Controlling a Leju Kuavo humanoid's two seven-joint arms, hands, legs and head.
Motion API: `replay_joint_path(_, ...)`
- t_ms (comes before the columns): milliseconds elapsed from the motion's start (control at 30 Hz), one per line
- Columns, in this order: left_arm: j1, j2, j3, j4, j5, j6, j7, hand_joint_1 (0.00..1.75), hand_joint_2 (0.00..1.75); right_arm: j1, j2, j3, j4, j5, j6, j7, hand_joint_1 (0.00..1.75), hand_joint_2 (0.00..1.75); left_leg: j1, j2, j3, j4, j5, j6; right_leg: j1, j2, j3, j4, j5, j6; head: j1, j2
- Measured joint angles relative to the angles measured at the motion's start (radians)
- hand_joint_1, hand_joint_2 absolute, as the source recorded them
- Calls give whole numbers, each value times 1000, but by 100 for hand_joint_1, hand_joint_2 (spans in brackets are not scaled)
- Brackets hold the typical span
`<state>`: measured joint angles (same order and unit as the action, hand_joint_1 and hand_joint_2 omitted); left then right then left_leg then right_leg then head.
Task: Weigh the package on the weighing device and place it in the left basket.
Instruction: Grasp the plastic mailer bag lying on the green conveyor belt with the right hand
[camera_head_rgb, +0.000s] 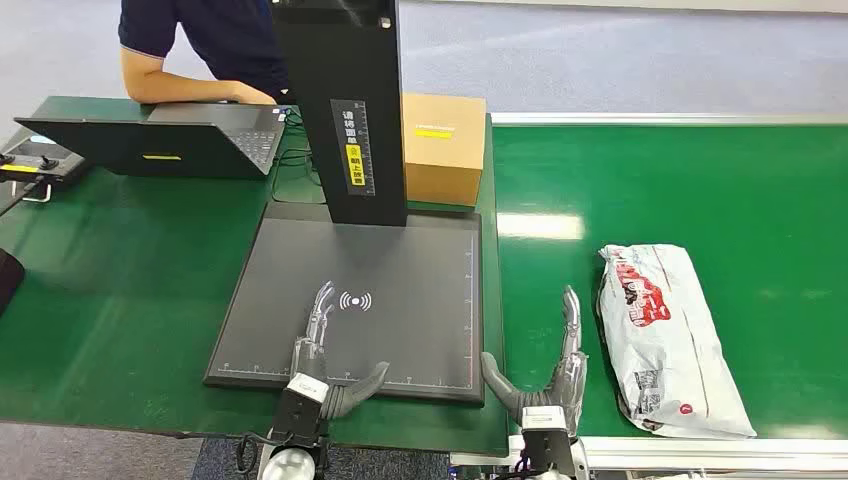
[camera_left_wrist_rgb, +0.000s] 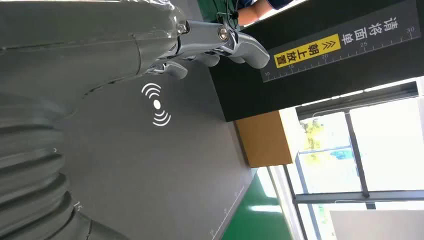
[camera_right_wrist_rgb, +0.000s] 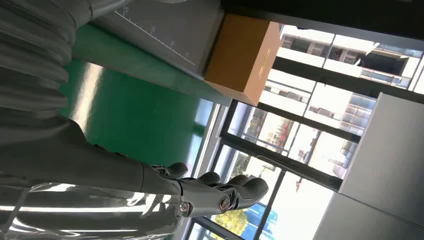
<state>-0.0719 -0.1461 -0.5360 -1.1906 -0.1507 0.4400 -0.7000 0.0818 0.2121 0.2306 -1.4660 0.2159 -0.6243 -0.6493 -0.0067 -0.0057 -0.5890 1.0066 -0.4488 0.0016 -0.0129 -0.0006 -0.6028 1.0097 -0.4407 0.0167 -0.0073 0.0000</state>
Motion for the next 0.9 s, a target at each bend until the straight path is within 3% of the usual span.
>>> replay_joint_path(467,1,0,0,0,-3,-15,0,0,175,6,-1,-23,3,5,-39,0,0,175,0,0,0,0,0,0,0,0,0,0,0,0,0,0)
replay_joint_path(900,24,0,11,-2,-28,-14,0,0,175,17,-21,-252,22,77,-17,18,0,175,0,0,0,0,0,0,0,0,0,0,0,0,0,0)
